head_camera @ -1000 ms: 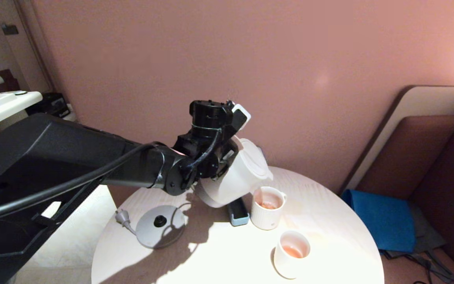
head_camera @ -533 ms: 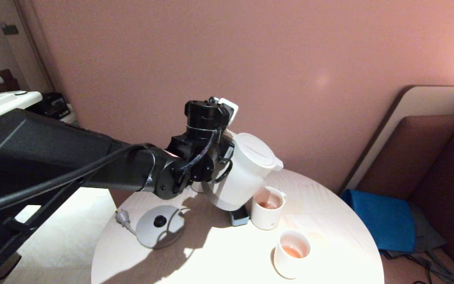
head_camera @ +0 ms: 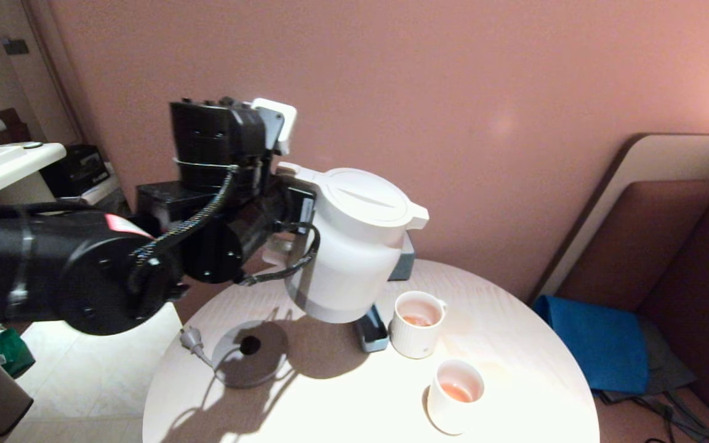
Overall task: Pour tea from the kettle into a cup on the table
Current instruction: Put down the kettle on the table
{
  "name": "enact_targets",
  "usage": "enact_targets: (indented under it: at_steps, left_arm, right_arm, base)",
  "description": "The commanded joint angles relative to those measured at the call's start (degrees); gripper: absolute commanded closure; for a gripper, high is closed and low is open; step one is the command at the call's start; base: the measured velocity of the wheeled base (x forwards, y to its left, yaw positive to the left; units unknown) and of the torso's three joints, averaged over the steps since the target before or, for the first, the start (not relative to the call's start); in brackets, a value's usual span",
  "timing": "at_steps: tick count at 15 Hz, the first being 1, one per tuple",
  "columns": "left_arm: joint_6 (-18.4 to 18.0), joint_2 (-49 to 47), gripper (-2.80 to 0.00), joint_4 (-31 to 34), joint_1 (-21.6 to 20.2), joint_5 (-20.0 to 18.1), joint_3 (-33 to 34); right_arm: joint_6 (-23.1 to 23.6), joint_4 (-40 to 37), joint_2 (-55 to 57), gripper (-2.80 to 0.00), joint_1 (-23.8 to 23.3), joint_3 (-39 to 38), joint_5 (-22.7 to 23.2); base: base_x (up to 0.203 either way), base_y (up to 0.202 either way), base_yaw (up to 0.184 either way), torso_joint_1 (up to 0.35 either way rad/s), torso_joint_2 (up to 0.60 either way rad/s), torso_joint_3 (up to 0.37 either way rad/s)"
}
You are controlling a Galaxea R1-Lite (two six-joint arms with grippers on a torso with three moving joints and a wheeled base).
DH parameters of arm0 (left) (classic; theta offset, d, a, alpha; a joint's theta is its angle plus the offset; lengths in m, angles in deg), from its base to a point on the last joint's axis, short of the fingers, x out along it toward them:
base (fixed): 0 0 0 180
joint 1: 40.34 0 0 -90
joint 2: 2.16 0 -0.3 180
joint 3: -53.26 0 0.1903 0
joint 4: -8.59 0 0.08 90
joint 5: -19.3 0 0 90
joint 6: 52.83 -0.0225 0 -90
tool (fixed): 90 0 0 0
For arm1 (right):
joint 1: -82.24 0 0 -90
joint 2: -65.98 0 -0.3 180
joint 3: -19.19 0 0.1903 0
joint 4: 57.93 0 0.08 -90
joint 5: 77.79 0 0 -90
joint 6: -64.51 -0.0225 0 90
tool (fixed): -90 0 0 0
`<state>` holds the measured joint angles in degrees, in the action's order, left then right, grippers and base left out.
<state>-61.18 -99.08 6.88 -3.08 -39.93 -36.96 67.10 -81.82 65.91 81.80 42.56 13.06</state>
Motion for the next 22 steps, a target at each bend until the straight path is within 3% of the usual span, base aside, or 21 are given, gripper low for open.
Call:
enact_targets:
  at_steps: [1,4,10,12,18,20,22]
  left_arm:
    - [1.41,14.34,0.00,3.36,-2.03,-0.40,8.25]
    - [7.66,25.66,0.00,6.48,-5.03,-1.31,17.23]
    - [9.51,38.77,0.00,7.78,-6.32,-6.28,27.62]
    - [9.67,39.97,0.00,7.67,-6.51,-9.26,29.06]
    - [12.57,35.95,0.00,7.14,-9.59,-9.67,29.05]
    - [12.97,33.18,0.00,6.79,-11.62,-9.97,28.81]
    - [12.95,30.49,0.00,3.25,-14.39,-12.88,28.86]
  right_arm:
    - [0.05,0.00,0.07,0.00,0.00,0.00,0.03]
    - [0.05,0.00,0.07,0.00,0.00,0.00,0.03]
    - [0.05,0.00,0.07,0.00,0.00,0.00,0.03]
    - [0.05,0.00,0.07,0.00,0.00,0.00,0.03]
    - [0.05,0.00,0.07,0.00,0.00,0.00,0.03]
    - [0.05,0.00,0.07,0.00,0.00,0.00,0.03]
    - [0.05,0.00,0.07,0.00,0.00,0.00,0.03]
  base:
    - [0.000,0.000,0.000,0.000,0.00,0.000]
    - [0.000,0.000,0.000,0.000,0.00,0.000]
    - [0.000,0.000,0.000,0.000,0.00,0.000]
    - [0.000,0.000,0.000,0.000,0.00,0.000]
    - [0.000,0.000,0.000,0.000,0.00,0.000]
    - [0.000,0.000,0.000,0.000,0.00,0.000]
    - [0.000,0.000,0.000,0.000,0.00,0.000]
